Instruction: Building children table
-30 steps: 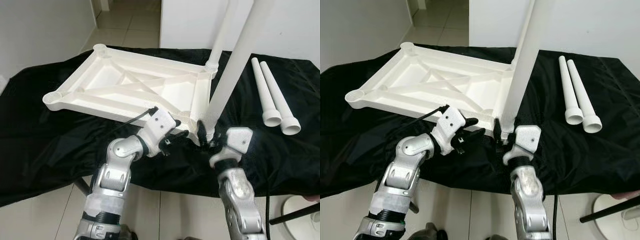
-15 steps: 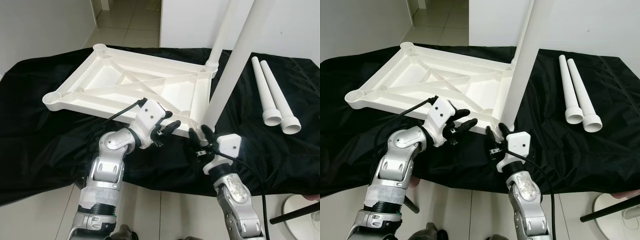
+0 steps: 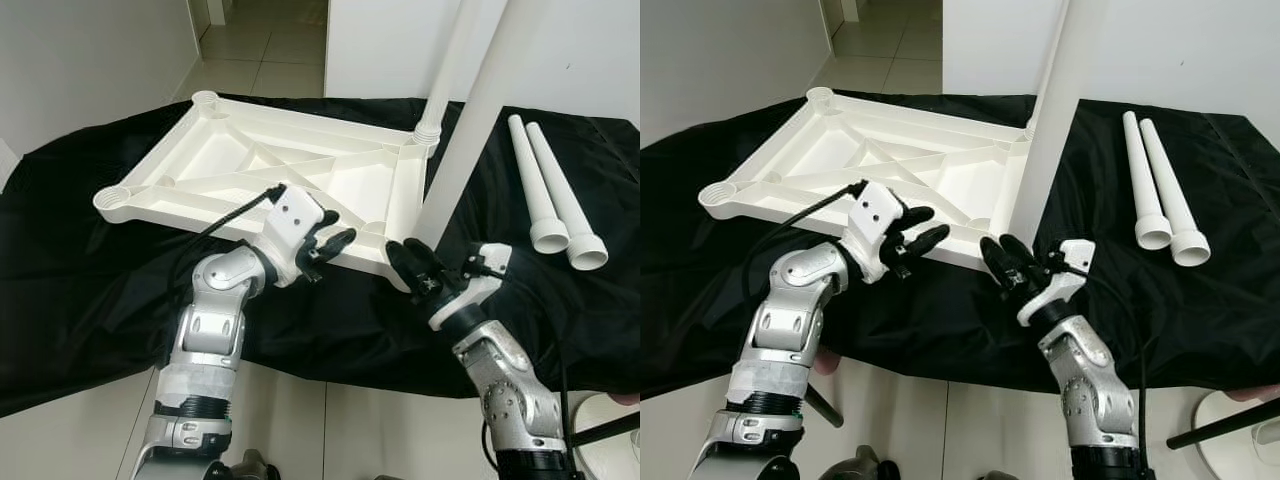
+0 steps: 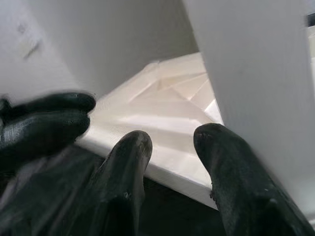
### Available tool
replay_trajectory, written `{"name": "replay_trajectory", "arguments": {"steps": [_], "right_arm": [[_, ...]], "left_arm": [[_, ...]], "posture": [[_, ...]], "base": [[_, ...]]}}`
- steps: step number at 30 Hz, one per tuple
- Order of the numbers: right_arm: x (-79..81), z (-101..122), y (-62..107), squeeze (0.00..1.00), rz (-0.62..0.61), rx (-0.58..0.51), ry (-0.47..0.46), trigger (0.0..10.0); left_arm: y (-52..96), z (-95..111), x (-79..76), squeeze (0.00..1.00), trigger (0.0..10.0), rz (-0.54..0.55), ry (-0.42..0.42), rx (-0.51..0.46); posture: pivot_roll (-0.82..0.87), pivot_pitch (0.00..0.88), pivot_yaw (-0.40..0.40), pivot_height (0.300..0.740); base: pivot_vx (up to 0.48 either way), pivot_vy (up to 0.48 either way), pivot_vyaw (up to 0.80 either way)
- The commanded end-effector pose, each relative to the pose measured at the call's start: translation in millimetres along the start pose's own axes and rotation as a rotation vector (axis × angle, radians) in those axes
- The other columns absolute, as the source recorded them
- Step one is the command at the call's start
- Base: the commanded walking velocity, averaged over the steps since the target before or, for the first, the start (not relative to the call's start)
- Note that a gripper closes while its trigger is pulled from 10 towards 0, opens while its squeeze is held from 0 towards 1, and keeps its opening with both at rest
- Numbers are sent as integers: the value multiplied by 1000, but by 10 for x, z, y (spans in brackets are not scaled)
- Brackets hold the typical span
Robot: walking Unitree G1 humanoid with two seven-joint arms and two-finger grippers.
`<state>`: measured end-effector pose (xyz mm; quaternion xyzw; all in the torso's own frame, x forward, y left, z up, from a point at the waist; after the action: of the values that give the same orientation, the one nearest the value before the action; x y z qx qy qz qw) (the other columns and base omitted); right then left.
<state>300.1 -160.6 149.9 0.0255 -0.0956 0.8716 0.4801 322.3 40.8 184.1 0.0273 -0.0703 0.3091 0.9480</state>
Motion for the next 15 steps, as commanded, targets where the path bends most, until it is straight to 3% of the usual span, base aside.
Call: {"name": "replay_trajectory", "arguments": {"steps": [1,7,9,10,11,15], "right_arm": [[-103,47,27,0,-15,-12,19,10000],[-277,89,22,0,-23,22,131,10000],[-422,117,5,0,-53,57,241,10000],[-422,117,5,0,-53,57,241,10000],[-496,139,-6,0,-92,61,317,10000],[-587,183,-18,0,-189,26,416,10000]], "left_arm": [[32,-22,178,0,10000,255,17,-12],[19,-42,111,0,10000,231,22,-6],[9,-63,19,0,10000,187,20,4],[9,-63,19,0,10000,187,20,4],[7,-80,-23,0,10000,170,22,11],[1,-108,-86,0,10000,150,22,21]], "posture": [[1,0,48,740],[6,0,48,740],[12,0,47,740],[12,0,47,740],[14,0,48,740],[18,0,47,740]], "base": [[0,0,0],[0,0,0],[0,0,0],[0,0,0],[0,0,0],[0,0,0]]}}
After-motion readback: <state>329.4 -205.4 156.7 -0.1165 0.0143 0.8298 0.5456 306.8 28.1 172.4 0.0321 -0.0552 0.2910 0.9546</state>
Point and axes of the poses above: a point about 5 cm out from each wrist's last joint towards the gripper, its own y axis pointing back from the gripper into the wrist, its own z axis along the axis of the wrist's last joint, x = y × z, the point moved 3 cm from there along -y, pointing out of the wrist towards the gripper, and after that the axes turned 6 degrees about y, right-handed, at the moved point
